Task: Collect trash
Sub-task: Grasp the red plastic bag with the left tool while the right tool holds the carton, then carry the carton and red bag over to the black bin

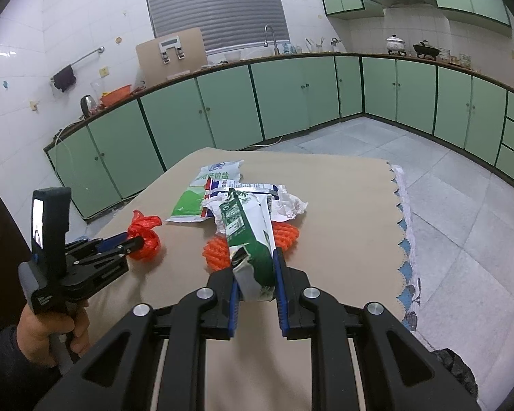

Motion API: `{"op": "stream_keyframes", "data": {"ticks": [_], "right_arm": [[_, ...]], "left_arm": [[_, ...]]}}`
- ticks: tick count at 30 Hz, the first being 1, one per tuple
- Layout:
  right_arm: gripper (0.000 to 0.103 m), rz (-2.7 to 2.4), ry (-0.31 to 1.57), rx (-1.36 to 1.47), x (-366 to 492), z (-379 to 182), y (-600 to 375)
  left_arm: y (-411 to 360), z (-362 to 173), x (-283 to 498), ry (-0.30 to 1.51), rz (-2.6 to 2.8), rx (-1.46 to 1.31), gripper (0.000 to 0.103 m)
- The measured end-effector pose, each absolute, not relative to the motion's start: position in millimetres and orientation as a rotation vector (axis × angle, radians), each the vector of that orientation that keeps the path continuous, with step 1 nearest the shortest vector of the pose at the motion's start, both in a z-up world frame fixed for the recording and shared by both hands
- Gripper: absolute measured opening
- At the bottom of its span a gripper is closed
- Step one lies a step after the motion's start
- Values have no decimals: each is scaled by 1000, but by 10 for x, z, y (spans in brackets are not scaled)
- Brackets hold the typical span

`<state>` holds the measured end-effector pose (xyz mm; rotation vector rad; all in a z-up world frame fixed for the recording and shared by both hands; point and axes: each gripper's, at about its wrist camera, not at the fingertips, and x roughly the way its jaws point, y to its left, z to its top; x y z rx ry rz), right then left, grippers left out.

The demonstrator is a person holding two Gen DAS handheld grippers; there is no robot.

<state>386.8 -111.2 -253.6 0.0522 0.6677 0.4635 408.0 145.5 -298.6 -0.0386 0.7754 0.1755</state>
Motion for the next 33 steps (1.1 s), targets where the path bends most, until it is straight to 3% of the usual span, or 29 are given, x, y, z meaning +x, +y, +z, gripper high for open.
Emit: {"op": "stream_keyframes", "data": {"ticks": [33], "right_arm": [[18, 458, 671, 41, 3880, -2534, -1109]], "left_arm": [[1460, -2947, 4049, 773, 169, -40, 24]]}}
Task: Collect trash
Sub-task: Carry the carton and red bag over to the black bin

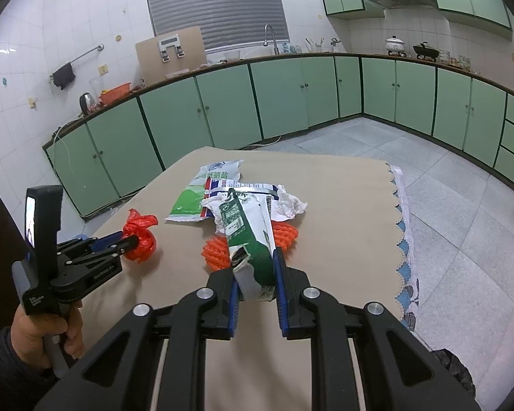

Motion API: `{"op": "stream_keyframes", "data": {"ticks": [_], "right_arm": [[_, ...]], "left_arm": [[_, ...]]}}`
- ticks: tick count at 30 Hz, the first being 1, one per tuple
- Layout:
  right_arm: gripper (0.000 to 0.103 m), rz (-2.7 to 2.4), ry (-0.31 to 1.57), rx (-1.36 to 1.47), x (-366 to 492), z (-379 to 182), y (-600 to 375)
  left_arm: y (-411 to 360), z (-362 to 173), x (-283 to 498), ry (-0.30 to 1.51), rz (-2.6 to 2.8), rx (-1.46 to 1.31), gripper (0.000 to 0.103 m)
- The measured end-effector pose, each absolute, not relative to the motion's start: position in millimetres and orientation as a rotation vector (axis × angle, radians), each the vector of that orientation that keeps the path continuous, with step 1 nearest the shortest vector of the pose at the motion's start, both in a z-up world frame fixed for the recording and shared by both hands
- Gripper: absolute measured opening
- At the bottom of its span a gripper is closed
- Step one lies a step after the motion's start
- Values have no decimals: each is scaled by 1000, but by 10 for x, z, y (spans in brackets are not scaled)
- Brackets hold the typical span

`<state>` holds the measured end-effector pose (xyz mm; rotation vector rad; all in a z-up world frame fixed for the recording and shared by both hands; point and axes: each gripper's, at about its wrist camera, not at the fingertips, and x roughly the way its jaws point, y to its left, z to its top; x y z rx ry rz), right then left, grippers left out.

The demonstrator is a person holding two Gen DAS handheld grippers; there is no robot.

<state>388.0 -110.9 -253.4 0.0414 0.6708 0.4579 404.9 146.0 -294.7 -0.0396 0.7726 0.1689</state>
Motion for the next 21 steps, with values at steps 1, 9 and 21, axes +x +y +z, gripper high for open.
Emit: {"op": "stream_keyframes", "data": {"ticks": [1, 9, 21], "right_arm": [[18, 457, 670, 42, 3878, -2533, -1109], [18, 456, 660, 44, 3834, -2491, -1135], [18, 430, 608, 58, 3461, -2230, -1374]], "left_arm": [[1455, -2946, 4048, 773, 169, -39, 24], [1416, -2793, 3930, 759, 159, -39, 24], [838, -2248, 3225, 696, 29, -13, 24]]}}
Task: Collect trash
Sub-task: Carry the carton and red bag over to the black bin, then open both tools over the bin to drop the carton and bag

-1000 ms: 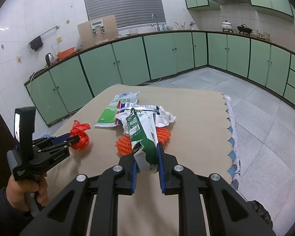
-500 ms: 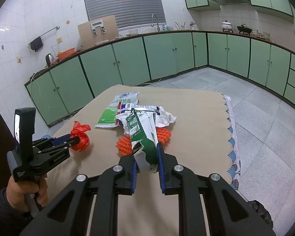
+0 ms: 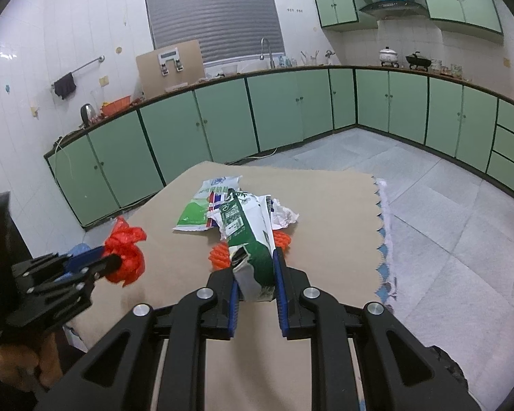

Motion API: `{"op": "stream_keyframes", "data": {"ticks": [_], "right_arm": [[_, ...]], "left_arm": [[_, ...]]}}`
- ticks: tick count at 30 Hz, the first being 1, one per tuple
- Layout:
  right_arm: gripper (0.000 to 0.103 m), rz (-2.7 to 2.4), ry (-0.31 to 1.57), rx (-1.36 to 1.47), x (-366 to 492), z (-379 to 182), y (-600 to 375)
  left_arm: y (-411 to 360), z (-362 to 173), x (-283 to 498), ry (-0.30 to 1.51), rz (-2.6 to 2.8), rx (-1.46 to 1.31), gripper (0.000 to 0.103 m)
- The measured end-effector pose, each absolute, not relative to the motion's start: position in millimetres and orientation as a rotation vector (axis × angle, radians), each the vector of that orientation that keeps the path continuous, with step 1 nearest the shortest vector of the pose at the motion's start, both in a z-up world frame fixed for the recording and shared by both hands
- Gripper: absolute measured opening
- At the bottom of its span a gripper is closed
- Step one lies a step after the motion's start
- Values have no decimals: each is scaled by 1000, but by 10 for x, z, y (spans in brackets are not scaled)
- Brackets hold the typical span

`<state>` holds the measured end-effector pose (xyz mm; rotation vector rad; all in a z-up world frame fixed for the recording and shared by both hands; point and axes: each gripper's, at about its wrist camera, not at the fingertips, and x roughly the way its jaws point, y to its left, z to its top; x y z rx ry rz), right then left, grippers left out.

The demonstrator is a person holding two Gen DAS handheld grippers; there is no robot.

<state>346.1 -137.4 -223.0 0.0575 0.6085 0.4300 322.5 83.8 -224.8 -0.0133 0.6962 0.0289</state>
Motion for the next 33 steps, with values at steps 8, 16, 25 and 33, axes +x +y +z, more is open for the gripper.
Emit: {"op": "stream_keyframes", "data": {"ticks": [8, 16, 25, 33], "right_arm": [[18, 337, 590, 74, 2945, -2089, -1896], [18, 154, 663, 118, 2361, -2342, -2765], [18, -65, 798, 243, 1872, -2953, -3750], [18, -109, 905, 321, 1935, -3477, -4080]], "left_arm": [[164, -1906, 2763, 640, -112, 33, 24], [-746, -2017, 2562, 661, -297, 84, 24], [-1967, -2758, 2576, 808, -541, 191, 24], [-2448, -3460, 2861, 957, -600, 241, 25]]}}
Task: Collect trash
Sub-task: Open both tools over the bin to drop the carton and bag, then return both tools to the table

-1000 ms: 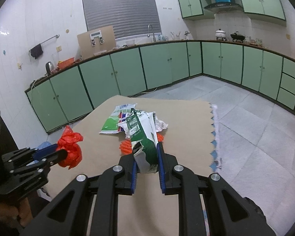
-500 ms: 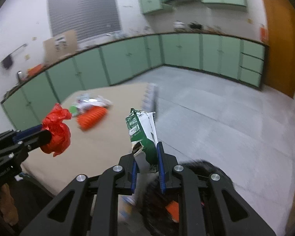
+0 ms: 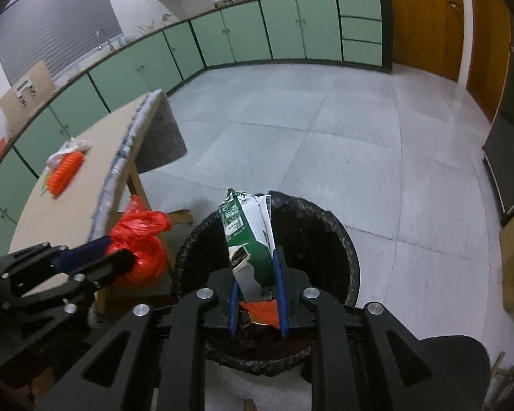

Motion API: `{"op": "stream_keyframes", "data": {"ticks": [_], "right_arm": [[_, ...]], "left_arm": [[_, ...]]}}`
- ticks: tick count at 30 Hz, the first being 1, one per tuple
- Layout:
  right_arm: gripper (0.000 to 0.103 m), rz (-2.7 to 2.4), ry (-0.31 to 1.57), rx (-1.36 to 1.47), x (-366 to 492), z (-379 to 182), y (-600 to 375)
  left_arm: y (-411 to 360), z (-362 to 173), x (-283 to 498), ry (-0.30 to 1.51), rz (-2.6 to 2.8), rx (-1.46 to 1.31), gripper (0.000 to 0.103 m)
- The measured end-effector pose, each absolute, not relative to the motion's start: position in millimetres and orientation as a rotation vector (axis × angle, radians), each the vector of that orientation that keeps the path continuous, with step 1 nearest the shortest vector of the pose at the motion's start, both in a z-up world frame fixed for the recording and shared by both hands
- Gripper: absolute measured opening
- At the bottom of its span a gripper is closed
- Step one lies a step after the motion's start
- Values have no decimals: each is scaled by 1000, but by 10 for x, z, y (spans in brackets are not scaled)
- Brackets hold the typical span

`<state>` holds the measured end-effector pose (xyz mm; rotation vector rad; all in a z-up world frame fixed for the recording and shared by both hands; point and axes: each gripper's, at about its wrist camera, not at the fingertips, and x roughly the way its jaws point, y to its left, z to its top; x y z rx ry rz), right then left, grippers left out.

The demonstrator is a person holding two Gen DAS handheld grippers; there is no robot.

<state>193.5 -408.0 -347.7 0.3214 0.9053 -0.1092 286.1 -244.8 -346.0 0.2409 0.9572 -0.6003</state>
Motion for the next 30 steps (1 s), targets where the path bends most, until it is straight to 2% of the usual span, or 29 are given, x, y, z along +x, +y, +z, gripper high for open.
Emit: {"op": "stream_keyframes", "data": {"ticks": [3, 4, 5, 7, 17, 25, 30], "right_arm": [[18, -114, 954, 324, 2105, -3614, -4075], [19, -124, 978, 326, 2149, -3668, -4090], [23, -134, 994, 332, 2172, -3704, -4105], [37, -149, 1011, 346, 2220, -3735, -4124], [39, -164, 981, 360, 2173, -3685, -4137], [39, -153, 966, 356, 2181, -3571, -4095], [39, -89, 918, 313, 2263, -3275, -3847]], "left_arm": [[-2540, -3652, 2934, 995, -610, 248, 31], [-2574, -3747, 2988, 995, -603, 259, 37], [-2583, -3780, 3005, 999, -602, 263, 48], [-2617, -3891, 3042, 1007, -584, 276, 60], [-2506, -3805, 3057, 992, -560, 258, 68], [-2341, -3611, 3011, 962, -536, 229, 68], [-1814, -3160, 2908, 868, -420, 177, 79]]}}
